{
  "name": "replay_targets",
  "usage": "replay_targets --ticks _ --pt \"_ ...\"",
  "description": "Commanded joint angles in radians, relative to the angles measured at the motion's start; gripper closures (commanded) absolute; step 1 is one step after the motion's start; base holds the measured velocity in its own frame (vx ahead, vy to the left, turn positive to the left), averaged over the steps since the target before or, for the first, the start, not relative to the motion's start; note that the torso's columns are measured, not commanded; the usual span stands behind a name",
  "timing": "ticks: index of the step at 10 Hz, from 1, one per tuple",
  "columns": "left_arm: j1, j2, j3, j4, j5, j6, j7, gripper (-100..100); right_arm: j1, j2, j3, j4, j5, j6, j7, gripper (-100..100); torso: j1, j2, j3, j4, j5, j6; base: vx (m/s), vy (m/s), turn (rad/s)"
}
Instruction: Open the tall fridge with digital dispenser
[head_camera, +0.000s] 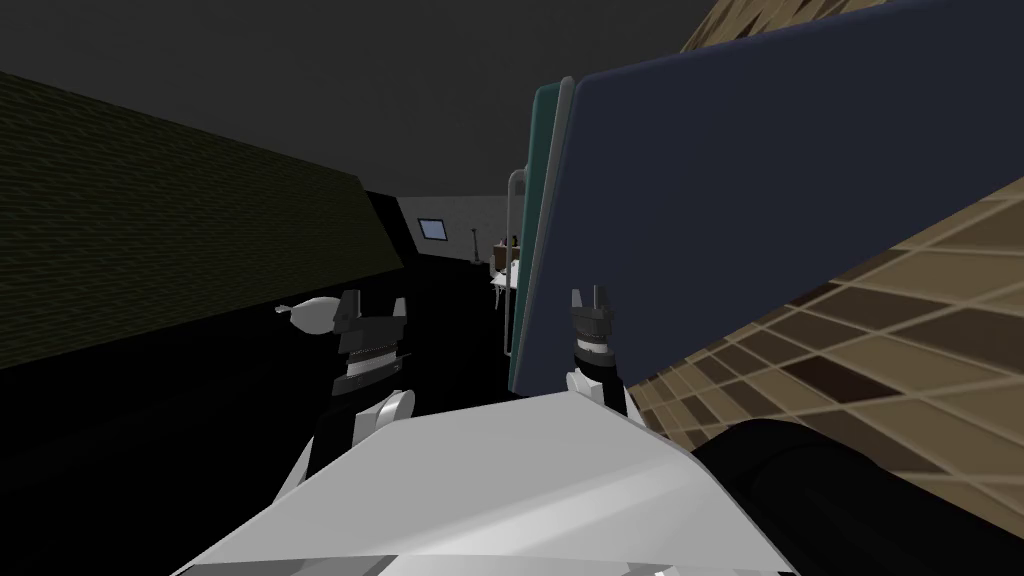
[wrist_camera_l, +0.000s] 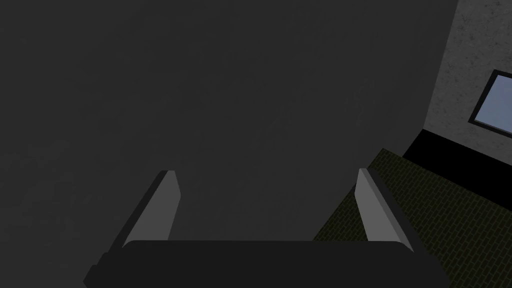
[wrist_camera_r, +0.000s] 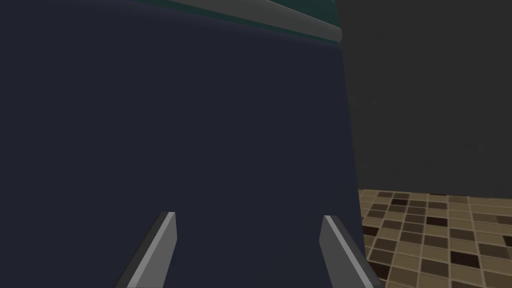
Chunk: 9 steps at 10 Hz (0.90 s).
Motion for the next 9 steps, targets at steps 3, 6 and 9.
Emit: replay_targets --ticks 3,6,9 --pt "0.000 0.000 0.000 0.000 0.000 0.000 0.000 0 0.000 0.000 0.000 0.000 0.000 0.000 0.000 0 0.000 0.175 -0.351 0.176 0.000 0.000 0.000 0.000 0.000" --pt "0.000 0.000 0.000 0.000 0.000 0.000 0.000 0 0.000 0.000 0.000 0.000 0.000 0.000 0.000 0 0.000 0.396 -0.792 0.396 0.000 0.000 0.000 0.000 0.000" --pt "0.000 0.000 0.000 0.000 0.000 0.000 0.000 0 0.000 0.000 0.000 0.000 0.000 0.000 0.000 0 0.000 0.618 -1.234 0.617 0.000 0.000 0.000 0.000 0.000"
